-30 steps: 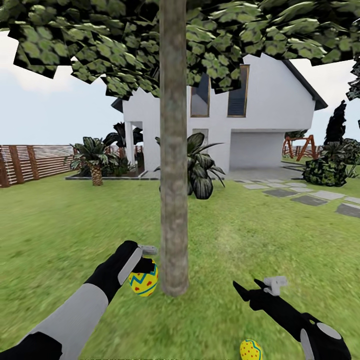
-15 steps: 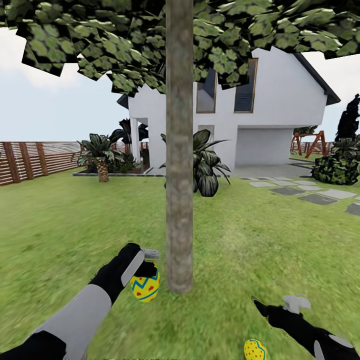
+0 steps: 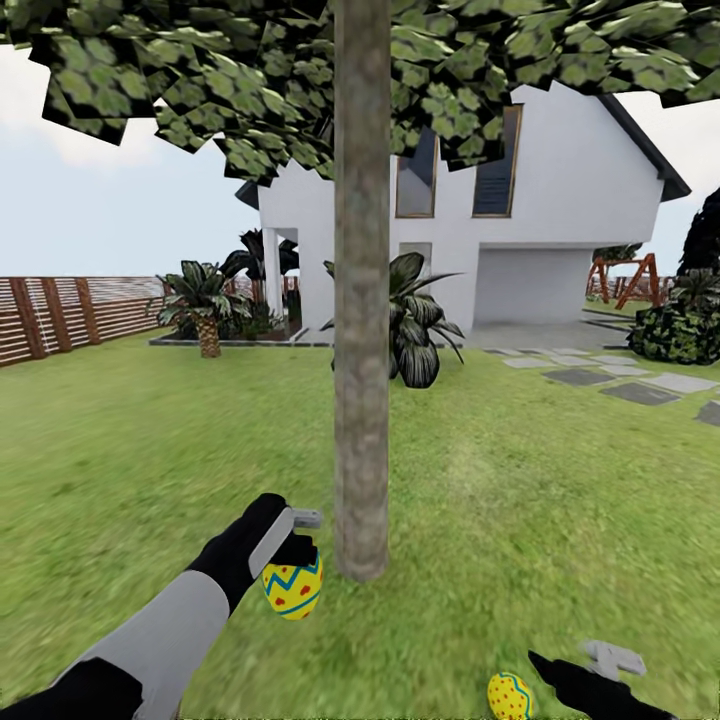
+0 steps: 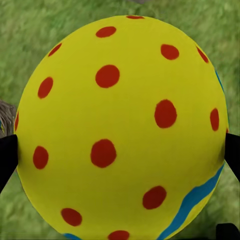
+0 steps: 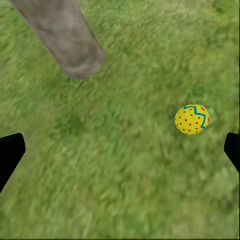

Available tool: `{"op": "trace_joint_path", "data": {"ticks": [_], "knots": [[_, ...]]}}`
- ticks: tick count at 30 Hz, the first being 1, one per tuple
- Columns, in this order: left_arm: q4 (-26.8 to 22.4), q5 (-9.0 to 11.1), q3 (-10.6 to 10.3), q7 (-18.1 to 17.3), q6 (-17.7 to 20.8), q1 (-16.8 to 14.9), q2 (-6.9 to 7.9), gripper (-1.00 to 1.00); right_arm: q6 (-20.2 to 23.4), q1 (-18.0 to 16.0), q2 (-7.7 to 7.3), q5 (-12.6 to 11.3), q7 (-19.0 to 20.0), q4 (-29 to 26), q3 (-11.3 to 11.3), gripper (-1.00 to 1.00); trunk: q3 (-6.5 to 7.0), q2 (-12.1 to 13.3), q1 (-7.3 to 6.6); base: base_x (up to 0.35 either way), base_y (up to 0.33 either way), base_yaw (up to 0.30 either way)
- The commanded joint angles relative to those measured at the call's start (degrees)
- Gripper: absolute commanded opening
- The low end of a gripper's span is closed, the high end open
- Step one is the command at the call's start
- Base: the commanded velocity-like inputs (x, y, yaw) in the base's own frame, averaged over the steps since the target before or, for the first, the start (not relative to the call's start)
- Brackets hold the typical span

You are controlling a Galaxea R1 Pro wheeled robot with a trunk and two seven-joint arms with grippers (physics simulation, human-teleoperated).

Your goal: Take the three Easter eggs out of the wicker basket on the lawn in the garden, then place them on the lawn next to a single tree (choose any tree) so that all three eggs are next to the same tree and none are left in the basket.

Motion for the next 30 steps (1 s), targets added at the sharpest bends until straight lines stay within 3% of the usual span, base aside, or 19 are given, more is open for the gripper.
{"op": "trace_joint_path", "data": {"ticks": [1, 4, 8, 10, 16, 28, 30], "knots": [[-0.05, 0.6, -0.22, 0.52, 0.13, -0.05, 0.01, -1.0, -0.46, -0.03, -0.01, 0.23, 0.45, -0.01, -1.13, 1.0, 0.0, 0.35, -0.22, 0.0, 0.0, 0.0], [-0.05, 0.6, -0.39, 0.54, 0.13, -0.05, -0.21, -1.0, -1.6, -0.01, -0.08, 0.28, 0.72, -0.3, -3.01, 1.0, 0.26, 1.55, -0.88, 0.0, 0.0, 0.0], [-0.05, 0.6, -2.2, 0.59, 0.05, -0.05, -0.48, -1.0, 0.53, -0.46, -0.3, 0.31, 0.68, -3.86, -3.67, 1.0, 0.6, 3.16, -1.76, 0.0, 0.0, 0.0], [-0.05, 0.65, -2.38, 0.59, 0.04, -0.05, -0.63, -1.0, 0.7, -0.25, -0.32, 0.21, 0.92, -4.68, -3.76, 1.0, 0.77, 3.96, -2.2, 0.0, 0.0, 0.0], [-0.06, 0.68, -2.58, 0.6, -0.01, -0.05, -0.92, -1.0, 0.61, 0.39, 0.15, 0.18, 3.58, -8.33, -6.87, 1.0, 1.28, 6.37, -3.51, 0.0, 0.0, 0.0], [-0.13, 0.69, -2.59, 0.6, -0.05, -0.05, -1.01, -1.0, 0.45, 0.55, -0.09, -0.3, 3.99, -8.09, -7.36, 1.0, 2.31, 11.18, -6.15, 0.0, 0.0, 0.0], [-0.13, 0.69, -2.77, 0.6, -0.05, -0.05, -1.02, -1.0, -1.38, 0.55, -0.19, -0.25, 4.0, -7.32, -7.42, 1.0, 2.48, 11.98, -6.59, 0.0, 0.0, 0.0]]}}
